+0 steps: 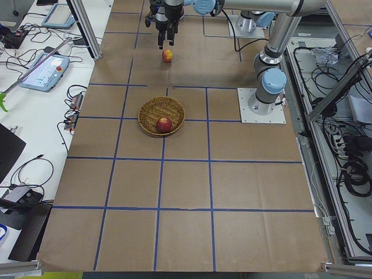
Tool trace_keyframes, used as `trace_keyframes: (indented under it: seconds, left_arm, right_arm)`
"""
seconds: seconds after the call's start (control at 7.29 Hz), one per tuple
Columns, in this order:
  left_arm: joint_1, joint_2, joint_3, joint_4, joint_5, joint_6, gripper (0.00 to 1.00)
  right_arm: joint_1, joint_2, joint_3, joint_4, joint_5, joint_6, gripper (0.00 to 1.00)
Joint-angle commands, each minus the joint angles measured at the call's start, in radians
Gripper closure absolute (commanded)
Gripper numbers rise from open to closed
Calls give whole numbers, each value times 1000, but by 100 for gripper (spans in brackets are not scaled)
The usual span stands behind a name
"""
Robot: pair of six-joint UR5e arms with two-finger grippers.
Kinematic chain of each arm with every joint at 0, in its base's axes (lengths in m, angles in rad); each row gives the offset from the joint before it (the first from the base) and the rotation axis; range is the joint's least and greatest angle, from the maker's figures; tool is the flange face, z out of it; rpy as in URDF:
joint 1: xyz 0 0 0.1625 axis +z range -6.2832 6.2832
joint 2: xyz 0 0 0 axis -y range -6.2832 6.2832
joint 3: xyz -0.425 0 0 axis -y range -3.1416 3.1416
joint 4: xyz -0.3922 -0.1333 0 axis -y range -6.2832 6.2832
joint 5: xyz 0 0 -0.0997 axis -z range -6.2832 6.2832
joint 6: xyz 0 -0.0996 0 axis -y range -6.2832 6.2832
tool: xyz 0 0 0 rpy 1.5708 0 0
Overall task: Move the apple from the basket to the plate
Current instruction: 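Release the apple and raise the left gripper while the right gripper reaches toward the apple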
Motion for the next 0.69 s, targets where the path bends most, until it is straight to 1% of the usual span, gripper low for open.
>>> trace_keyframes:
  seconds: [0.0, 0.41, 0.55]
  left_arm:
    - [-20, -2, -8, 3, 1, -1, 1]
    - [-29, -4, -8, 3, -1, -3, 1]
    - [-35, -2, -11, 3, 1, -3, 1]
  right_arm:
    - [4, 12, 65, -86, 1, -1, 0]
    - [7, 56, 116, -176, 6, -1, 0]
    - [7, 63, 118, -181, 9, -1, 6]
